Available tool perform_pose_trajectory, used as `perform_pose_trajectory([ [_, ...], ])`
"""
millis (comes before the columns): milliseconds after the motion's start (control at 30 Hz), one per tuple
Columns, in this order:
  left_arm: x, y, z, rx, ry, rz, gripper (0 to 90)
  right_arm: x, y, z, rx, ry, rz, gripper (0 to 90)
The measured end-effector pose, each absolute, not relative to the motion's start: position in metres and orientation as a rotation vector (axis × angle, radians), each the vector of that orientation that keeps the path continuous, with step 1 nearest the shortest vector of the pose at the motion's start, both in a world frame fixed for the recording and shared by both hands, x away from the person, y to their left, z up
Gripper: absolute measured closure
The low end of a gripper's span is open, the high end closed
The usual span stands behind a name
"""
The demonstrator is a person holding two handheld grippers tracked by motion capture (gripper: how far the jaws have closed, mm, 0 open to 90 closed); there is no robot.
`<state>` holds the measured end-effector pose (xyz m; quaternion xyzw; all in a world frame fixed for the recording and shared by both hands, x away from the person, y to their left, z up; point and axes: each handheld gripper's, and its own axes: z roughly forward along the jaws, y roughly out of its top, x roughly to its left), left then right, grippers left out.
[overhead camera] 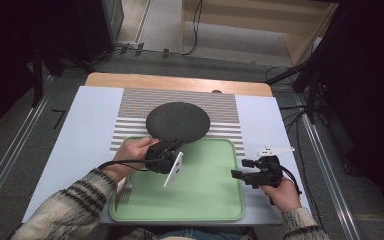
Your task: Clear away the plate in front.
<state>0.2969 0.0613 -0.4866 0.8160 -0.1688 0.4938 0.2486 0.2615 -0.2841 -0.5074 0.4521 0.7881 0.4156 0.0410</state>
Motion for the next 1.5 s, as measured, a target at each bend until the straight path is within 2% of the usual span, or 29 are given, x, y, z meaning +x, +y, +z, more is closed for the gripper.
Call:
perform_pose_trajectory([
  [767, 0.246, 0.069, -0.492, 2.211, -0.539, 1.285, 85.2, 0.263, -0.285, -0.508, 1.391, 2.417, 1.275, 25.1],
  [1333, 0.211, 0.072, -0.501, 2.138, -0.686, 1.229, 84.3, 0.269, -0.283, -0.508, 1.385, 2.423, 1.283, 25.1],
  [1500, 0.206, 0.074, -0.506, 2.163, -0.735, 1.194, 85.0, 0.27, -0.283, -0.508, 1.383, 2.423, 1.276, 25.1],
])
